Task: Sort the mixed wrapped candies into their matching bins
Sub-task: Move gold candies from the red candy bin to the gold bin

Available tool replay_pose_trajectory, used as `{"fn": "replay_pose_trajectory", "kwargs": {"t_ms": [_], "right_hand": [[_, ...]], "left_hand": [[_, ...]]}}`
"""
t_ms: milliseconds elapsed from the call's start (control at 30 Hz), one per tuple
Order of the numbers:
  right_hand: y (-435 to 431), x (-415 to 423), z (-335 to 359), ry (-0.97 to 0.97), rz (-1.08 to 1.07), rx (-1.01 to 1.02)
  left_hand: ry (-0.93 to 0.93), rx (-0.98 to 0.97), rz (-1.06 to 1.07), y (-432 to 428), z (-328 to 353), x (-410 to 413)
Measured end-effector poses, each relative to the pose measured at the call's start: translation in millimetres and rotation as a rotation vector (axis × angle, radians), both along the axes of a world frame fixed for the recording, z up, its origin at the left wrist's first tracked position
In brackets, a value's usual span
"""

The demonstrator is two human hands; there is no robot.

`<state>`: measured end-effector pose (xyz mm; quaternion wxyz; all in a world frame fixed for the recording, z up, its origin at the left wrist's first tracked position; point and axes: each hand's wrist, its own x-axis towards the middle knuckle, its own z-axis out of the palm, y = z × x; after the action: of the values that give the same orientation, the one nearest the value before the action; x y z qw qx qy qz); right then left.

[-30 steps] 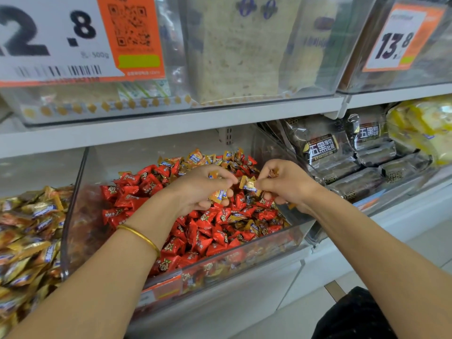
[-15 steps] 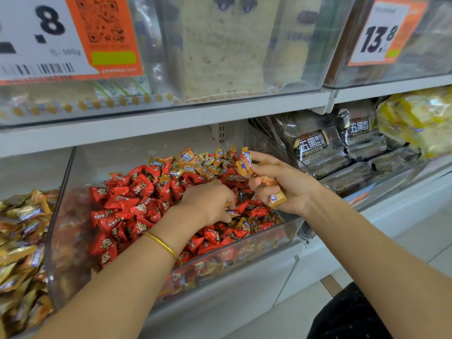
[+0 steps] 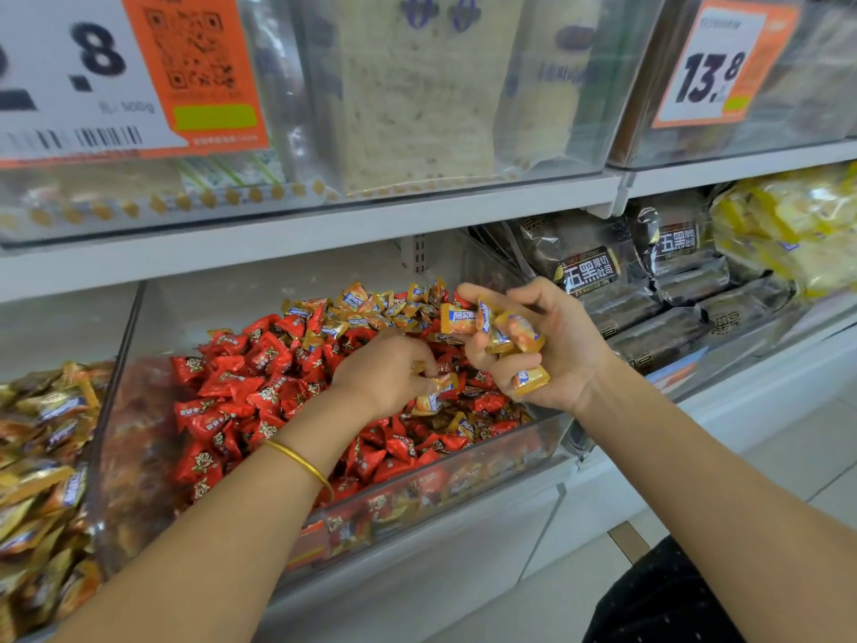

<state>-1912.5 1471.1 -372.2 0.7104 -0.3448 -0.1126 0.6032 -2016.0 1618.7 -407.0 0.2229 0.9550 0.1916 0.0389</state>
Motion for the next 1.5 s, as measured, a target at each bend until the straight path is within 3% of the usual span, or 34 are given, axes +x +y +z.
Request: {"fn": "replay_pose_trajectory", "kwargs": {"t_ms": [133,267,333,500,600,700,1033,1200,1300,1500], "right_hand": [[3.3,-4.4,0.0,-0.081,-0.021,-0.100],[6.3,-2.7,-1.0,-0.206,-0.046,-0.180],[6.2,0.7,0.6,-0.415,-0.052,-0.272],[1.4,-2.6,7.8,-1.304,0.239,-0.683],[12.6,-5.3,-3.9,-1.564,0.441,-0.823],[23.6,-0.9,-15.9,-1.725,0.486,-0.847],[22.6,0.0,0.5,-1.508,0.748,-0.738],[34.6,-13.6,-3.3,-1.671,0.887,-0.725],[40.3,-19.2,-12.9,-1.655,0.840,-0.743],[41.4,-17.6,-21.0,-1.336,0.605,-0.685]], "left_hand": [[-0.199,-0.373,0.099,2.3,9.3,-4.5],[-0.264,-0.777,0.291,5.9,15.5,-9.5],[-0.307,-1.024,0.388,7.4,19.8,-11.3],[-0.349,-1.381,0.521,10.1,25.4,-15.2],[-0.344,-1.444,0.559,9.2,26.8,-15.6],[-0.332,-1.459,0.562,8.3,27.6,-15.3],[-0.316,-1.469,0.542,10.9,28.0,-18.5],[-0.311,-1.470,0.535,11.2,27.3,-16.6],[-0.308,-1.478,0.538,8.9,28.4,-16.5],[-0.371,-1.521,0.539,12.0,36.7,-21.6]]}}
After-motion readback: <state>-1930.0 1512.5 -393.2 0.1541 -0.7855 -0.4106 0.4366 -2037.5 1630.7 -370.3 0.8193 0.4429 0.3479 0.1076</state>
